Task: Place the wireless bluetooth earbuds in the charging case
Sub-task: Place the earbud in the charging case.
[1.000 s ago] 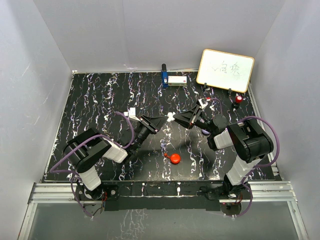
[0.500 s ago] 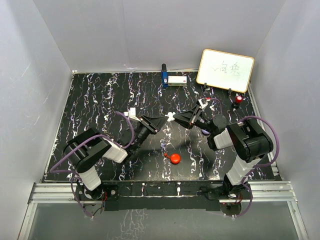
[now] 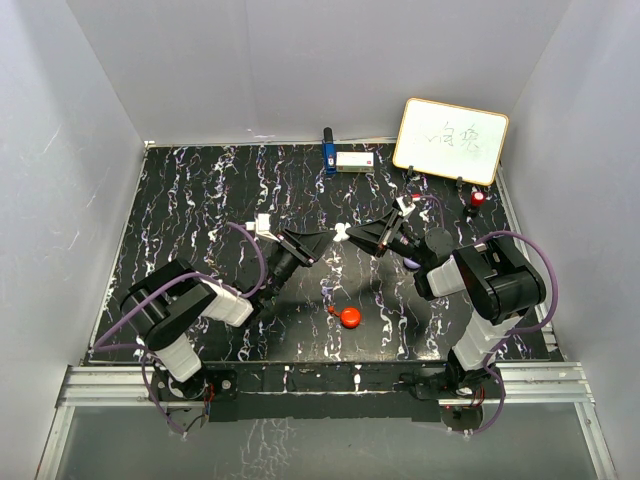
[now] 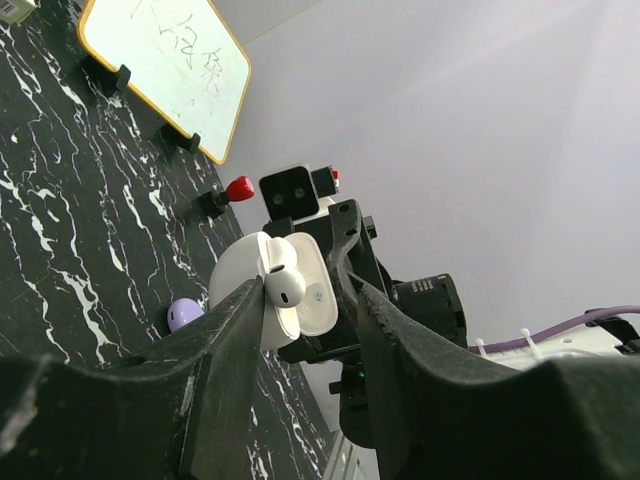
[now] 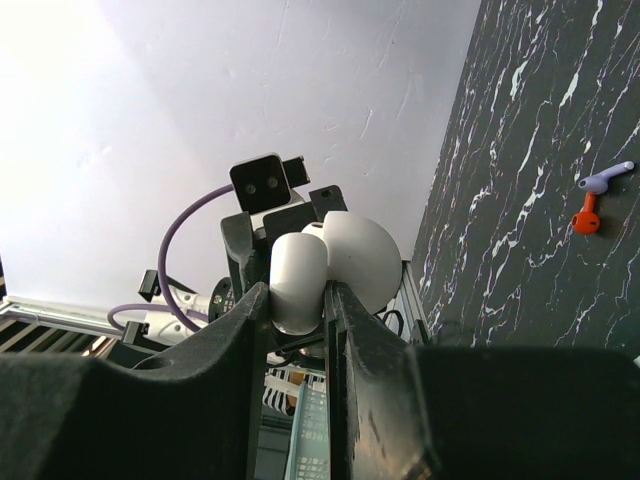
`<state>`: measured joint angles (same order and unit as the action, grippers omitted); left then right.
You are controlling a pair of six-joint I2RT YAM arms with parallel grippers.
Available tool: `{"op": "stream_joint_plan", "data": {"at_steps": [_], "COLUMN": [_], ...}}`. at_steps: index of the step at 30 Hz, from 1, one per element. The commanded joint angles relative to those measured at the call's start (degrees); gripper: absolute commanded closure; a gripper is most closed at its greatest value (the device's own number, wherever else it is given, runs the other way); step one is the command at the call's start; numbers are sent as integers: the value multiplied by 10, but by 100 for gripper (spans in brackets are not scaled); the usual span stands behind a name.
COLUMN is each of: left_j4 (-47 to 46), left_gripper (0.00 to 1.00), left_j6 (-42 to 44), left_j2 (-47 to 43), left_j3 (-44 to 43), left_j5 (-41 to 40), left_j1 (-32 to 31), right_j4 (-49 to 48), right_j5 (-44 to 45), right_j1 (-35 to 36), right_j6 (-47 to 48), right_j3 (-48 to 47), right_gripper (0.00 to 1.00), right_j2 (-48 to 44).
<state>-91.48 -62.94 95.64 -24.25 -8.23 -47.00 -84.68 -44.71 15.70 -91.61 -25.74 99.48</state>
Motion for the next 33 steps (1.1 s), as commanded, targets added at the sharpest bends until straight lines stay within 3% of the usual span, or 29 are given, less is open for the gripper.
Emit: {"op": "stream_joint_plan", "data": {"at_steps": [1,33], "left_j4": [-100,-93], "left_gripper": [58,58], "left_j6": [10,-5], "left_j2": [-30,-12], "left_j3": [2,1], "left_j5": [-13,-6], "left_j1": [-3,-1], "right_j4": [-193,-193], "right_j5": [8,12], "right_j1": [1,1], "right_j6": [3,-1], "right_j3": [-14,-21], "right_gripper": [100,100], "right_j2": [-1,-1]}}
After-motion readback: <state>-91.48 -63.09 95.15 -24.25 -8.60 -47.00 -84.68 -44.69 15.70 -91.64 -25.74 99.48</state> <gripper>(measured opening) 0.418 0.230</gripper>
